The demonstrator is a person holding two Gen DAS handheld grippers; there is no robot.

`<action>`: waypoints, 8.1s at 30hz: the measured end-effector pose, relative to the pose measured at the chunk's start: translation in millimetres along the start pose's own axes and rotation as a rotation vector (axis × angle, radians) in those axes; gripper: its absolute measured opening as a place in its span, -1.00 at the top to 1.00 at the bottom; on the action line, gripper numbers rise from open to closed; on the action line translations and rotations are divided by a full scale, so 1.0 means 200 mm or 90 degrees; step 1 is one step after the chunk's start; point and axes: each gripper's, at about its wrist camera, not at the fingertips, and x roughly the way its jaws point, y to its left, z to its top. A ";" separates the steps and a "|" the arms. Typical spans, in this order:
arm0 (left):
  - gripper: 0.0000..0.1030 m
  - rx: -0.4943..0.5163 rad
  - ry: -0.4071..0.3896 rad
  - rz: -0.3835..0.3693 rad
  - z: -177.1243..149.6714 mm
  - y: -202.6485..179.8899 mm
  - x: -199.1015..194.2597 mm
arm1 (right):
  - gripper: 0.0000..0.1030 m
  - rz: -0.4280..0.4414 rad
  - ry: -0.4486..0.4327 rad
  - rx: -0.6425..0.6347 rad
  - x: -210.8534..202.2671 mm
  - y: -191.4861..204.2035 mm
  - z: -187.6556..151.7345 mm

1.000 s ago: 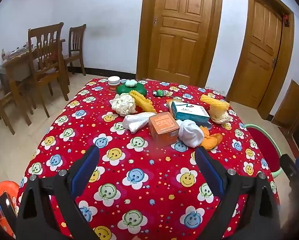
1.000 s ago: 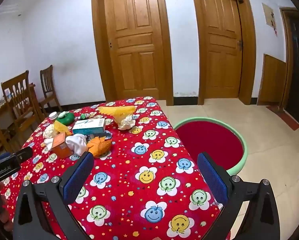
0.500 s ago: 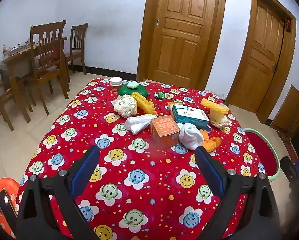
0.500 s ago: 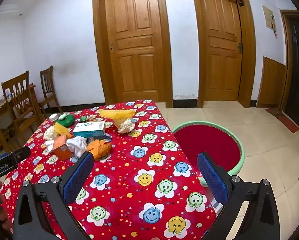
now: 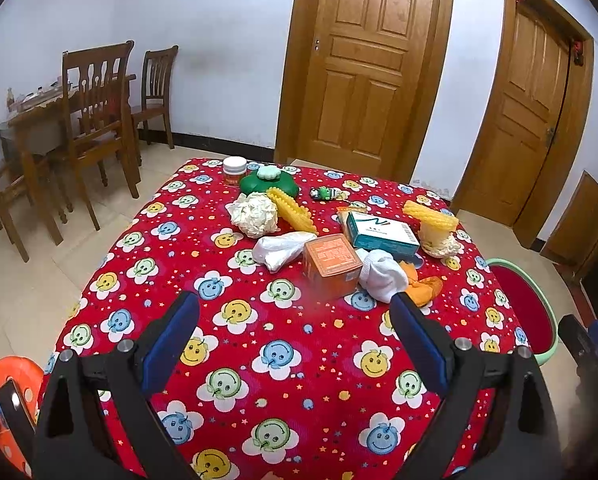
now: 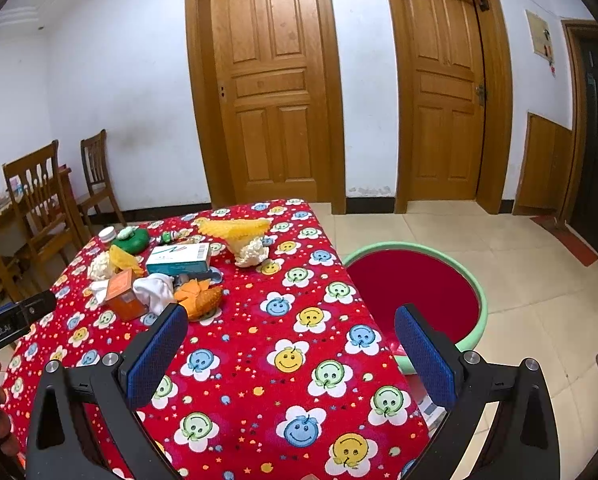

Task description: Collect trash

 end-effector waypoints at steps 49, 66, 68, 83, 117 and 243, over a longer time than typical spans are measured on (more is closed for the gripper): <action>-0.85 0.013 0.066 -0.015 0.09 -0.03 0.26 | -0.99 0.001 0.045 0.017 0.13 -0.09 0.05; -0.84 0.001 0.100 -0.027 0.21 -0.11 0.57 | -0.99 0.001 0.081 0.021 0.33 -0.12 0.10; -0.84 0.003 0.106 -0.023 0.22 -0.12 0.61 | -0.99 0.003 0.086 0.024 0.35 -0.13 0.10; -0.23 -0.049 0.157 -0.057 0.17 -0.07 0.72 | -0.99 0.021 0.106 0.034 0.45 -0.14 0.10; -0.08 -0.005 0.070 -0.114 0.18 0.07 0.49 | 0.11 0.153 0.238 0.010 0.81 0.33 0.03; -0.18 0.176 0.168 -0.329 0.11 -1.16 0.45 | 0.08 -0.028 0.069 0.245 0.29 -0.83 0.08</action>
